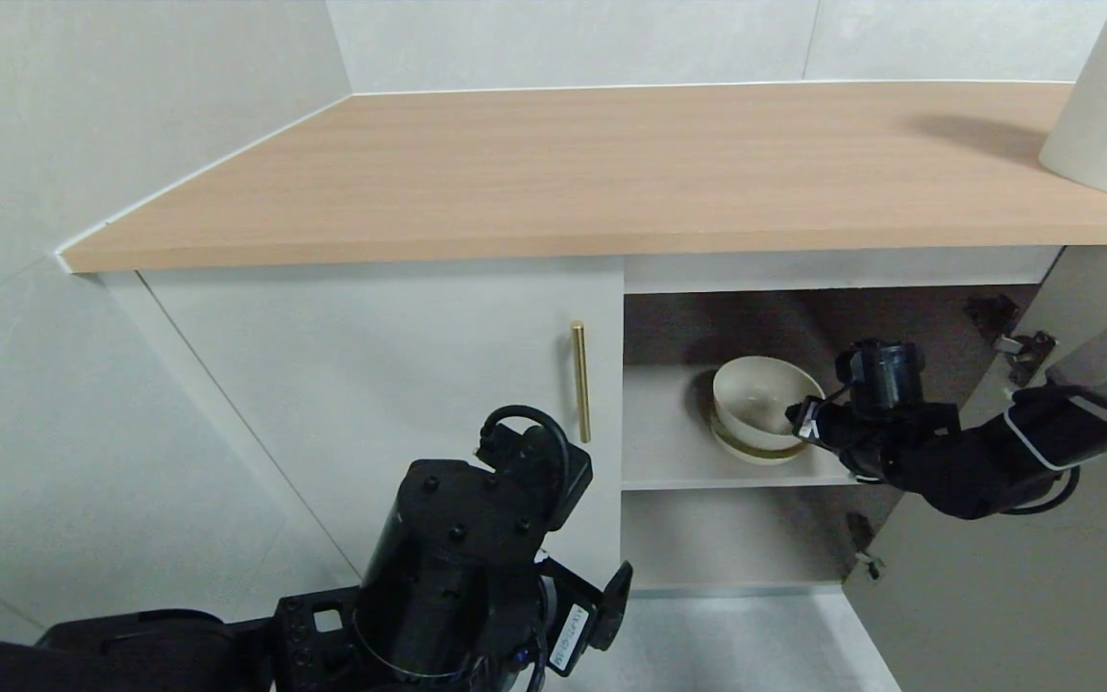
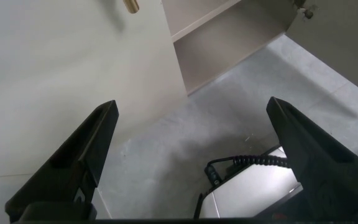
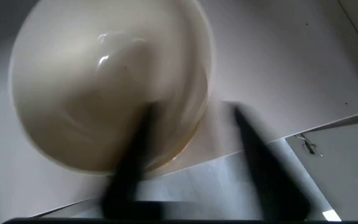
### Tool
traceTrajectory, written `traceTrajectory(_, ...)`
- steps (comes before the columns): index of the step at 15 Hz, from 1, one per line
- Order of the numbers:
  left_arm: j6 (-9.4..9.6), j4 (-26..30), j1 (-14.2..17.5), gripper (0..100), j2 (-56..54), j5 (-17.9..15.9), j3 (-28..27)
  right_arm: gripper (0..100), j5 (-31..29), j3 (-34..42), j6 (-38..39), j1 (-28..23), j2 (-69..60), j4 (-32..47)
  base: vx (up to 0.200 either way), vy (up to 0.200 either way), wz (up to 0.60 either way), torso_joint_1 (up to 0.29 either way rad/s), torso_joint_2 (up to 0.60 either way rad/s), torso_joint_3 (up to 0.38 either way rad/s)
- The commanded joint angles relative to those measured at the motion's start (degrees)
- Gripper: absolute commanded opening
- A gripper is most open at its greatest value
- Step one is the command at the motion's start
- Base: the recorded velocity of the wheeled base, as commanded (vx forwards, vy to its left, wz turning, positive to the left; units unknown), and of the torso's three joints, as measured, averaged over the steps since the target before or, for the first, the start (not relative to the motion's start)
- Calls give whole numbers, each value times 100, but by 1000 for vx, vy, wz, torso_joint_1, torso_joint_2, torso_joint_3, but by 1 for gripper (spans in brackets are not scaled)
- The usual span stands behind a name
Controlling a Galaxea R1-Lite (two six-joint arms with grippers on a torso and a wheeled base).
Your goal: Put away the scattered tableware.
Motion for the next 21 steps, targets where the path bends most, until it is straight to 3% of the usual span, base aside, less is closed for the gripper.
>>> traceTrajectory(1, 1, -1, 11, 100, -8, 3, 2, 100, 1, 34, 1, 26, -47, 0, 0, 0, 0, 0, 0, 0)
traceTrajectory(6, -175, -107, 301, 100, -202, 3, -7, 100, 353, 597, -26, 219, -794, 554, 0, 0, 0, 0, 0, 0)
traceTrajectory(8, -281, -133, 785, 100, -632, -14, 134, 100, 907, 1300, -236, 448, -1866, 1151, 0, 0, 0, 0, 0, 0)
traceTrajectory(11, -246, -151, 1663, 100, -1617, -14, 670, 100, 977, 2232, -685, 861, -3396, 1643, 0, 0, 0, 0, 0, 0)
traceTrajectory(13, -219, -63, 1795, 100, -2276, -93, 881, 100, 942, 2539, -694, 1063, -3984, 1714, 0, 0, 0, 0, 0, 0)
traceTrajectory(15, -202, 210, 2402, 100, -2654, -269, 1065, 100, 1118, 2645, -570, 1133, -4644, 2206, 0, 0, 0, 0, 0, 0)
traceTrajectory(21, -140, 262, 2437, 100, -2487, -339, 1083, 100, 1416, 3181, -570, 1300, -5021, 2285, 0, 0, 0, 0, 0, 0)
